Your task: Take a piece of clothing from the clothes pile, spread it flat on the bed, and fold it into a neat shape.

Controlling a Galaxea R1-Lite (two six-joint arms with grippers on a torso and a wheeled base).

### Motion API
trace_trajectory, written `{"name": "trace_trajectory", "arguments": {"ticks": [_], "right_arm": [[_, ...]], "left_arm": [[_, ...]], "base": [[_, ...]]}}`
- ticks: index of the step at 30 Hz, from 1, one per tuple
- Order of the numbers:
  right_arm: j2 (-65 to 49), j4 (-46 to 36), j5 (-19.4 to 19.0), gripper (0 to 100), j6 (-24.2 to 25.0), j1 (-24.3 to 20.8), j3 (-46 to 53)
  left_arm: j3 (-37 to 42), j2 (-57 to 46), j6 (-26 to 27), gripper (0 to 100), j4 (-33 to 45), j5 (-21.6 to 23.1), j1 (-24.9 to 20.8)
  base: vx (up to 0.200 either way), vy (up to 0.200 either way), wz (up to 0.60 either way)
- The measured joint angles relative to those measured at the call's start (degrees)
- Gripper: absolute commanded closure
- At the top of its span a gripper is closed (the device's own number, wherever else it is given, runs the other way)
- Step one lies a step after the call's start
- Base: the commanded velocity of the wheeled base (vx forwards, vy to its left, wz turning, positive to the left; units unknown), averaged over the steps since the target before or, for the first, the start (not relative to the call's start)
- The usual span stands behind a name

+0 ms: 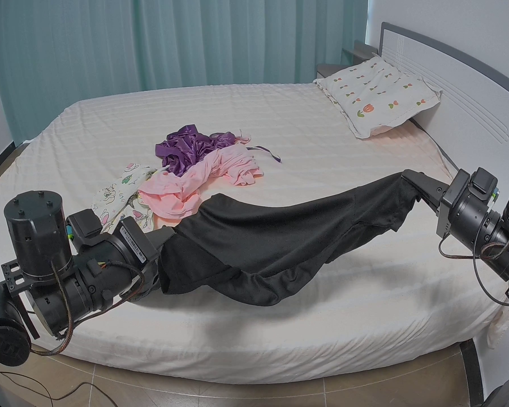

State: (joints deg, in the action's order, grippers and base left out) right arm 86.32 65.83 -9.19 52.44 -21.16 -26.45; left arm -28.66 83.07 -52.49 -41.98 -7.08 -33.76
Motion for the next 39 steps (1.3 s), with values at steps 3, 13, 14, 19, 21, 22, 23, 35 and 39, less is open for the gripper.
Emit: {"name": "trace_trajectory", "arguments": {"ticks": [3, 13, 14, 19, 21, 22, 23, 35, 39], "right_arm": [[-0.1, 0.0, 0.0, 100, 0.0, 0.1, 0.0], [-0.2, 0.0, 0.0, 100, 0.0, 0.1, 0.1], [-0.2, 0.0, -0.1, 100, 0.0, 0.1, 0.2], [-0.4, -0.1, -0.4, 100, -0.2, -0.2, 0.4], [-0.4, -0.1, -0.5, 100, -0.3, -0.4, 0.6], [-0.4, -0.1, -0.5, 100, -0.2, -0.5, 0.7], [-0.4, -0.1, -0.6, 100, -0.2, -0.5, 0.7], [-0.4, -0.1, -1.7, 100, -0.5, -2.6, 1.9], [-0.7, 0.0, -1.6, 100, -2.8, -4.1, 2.6]], "left_arm": [[0.0, 0.1, 0.0, 100, 0.0, 0.0, 0.0], [0.0, 0.3, 0.1, 100, 0.0, 0.0, 0.0], [0.0, 0.3, 0.1, 100, 0.0, 0.0, 0.0], [0.2, 0.3, 0.3, 100, 0.0, 0.0, 0.0], [0.2, 0.3, 0.5, 100, 0.0, -0.1, 0.0], [0.2, 0.3, 0.5, 100, 0.0, -0.1, 0.0], [0.2, 0.3, 0.5, 100, 0.0, -0.2, 0.0], [0.1, 0.2, 0.5, 100, 0.0, -0.5, 0.1], [-0.7, -0.6, 0.7, 100, 0.3, -0.5, 0.5]], "base": [[0.0, -0.2, 0.0], [0.0, -0.18, 0.0], [0.0, 0.0, 0.0], [0.0, 0.0, 0.0], [0.0, 0.0, 0.0], [0.0, 0.0, 0.0], [0.0, 0.0, 0.0], [-0.183, 0.0, 0.0], [-0.2, 0.0, 0.0]]}}
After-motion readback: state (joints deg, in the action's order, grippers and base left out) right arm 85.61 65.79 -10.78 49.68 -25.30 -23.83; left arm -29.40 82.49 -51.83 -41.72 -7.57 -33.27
